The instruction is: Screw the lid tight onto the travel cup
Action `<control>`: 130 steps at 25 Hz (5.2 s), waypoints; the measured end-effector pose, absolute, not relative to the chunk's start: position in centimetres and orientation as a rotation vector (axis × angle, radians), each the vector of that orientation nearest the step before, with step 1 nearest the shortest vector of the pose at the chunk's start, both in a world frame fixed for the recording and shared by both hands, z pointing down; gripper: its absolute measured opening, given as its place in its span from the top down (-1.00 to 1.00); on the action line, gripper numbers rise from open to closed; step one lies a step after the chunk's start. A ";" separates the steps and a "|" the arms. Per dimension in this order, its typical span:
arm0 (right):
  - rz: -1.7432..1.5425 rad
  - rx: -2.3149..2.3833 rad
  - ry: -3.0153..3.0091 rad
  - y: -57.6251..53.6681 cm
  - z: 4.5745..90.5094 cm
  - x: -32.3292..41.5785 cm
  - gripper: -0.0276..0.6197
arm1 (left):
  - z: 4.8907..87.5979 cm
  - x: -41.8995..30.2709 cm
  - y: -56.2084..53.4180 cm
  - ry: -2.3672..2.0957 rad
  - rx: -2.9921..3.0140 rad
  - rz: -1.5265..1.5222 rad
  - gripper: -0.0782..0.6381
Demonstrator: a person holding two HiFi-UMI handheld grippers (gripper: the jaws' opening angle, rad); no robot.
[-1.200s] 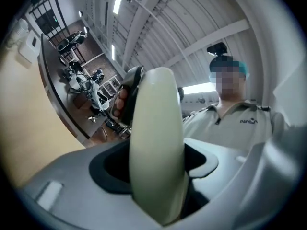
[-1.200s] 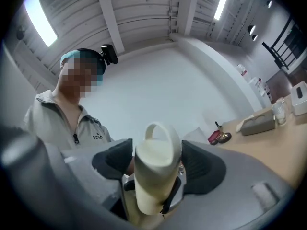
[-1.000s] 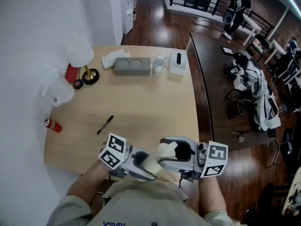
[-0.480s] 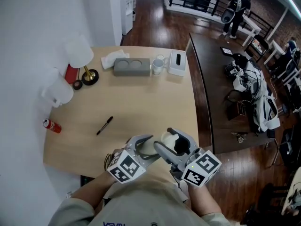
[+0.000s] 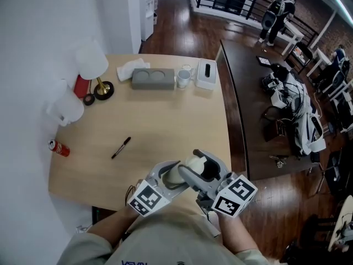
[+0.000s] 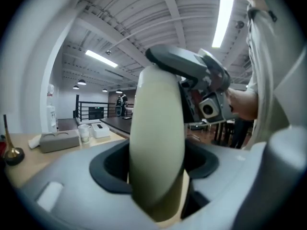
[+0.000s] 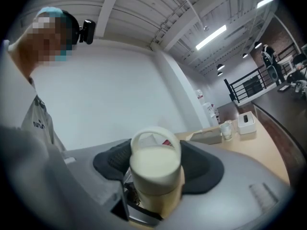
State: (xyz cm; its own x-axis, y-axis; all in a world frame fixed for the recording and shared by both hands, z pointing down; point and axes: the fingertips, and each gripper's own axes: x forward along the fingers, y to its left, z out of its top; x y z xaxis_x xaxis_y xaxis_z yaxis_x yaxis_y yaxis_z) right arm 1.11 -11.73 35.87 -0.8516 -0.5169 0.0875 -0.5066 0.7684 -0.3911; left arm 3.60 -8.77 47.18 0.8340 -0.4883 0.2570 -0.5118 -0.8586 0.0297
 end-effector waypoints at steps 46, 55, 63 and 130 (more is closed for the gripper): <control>-0.355 -1.254 3.195 -17.3 52.6 0.0 0.01 | 59.2 -1.2 -13.9 -0.837 2.599 0.619 -0.03; -0.283 -1.201 3.276 -16.7 52.9 -0.9 0.00 | 59.1 -1.1 -12.8 -0.823 2.599 0.605 0.01; -0.303 -1.208 3.325 -15.9 53.1 -0.3 0.00 | 58.5 -1.8 -12.0 -0.827 2.613 0.581 0.02; -0.465 -1.934 2.524 23.1 45.1 -7.0 0.91 | 47.1 -14.4 20.4 -0.723 2.815 0.374 0.77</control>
State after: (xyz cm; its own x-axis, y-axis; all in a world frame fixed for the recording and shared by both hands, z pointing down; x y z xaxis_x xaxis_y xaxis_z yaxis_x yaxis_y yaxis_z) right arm -7.03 23.11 45.12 -0.2737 -0.9339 0.2302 -0.9546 0.2345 -0.1835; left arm -14.43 20.37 47.14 0.8474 -0.4422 0.2938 -0.4956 -0.8574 0.1388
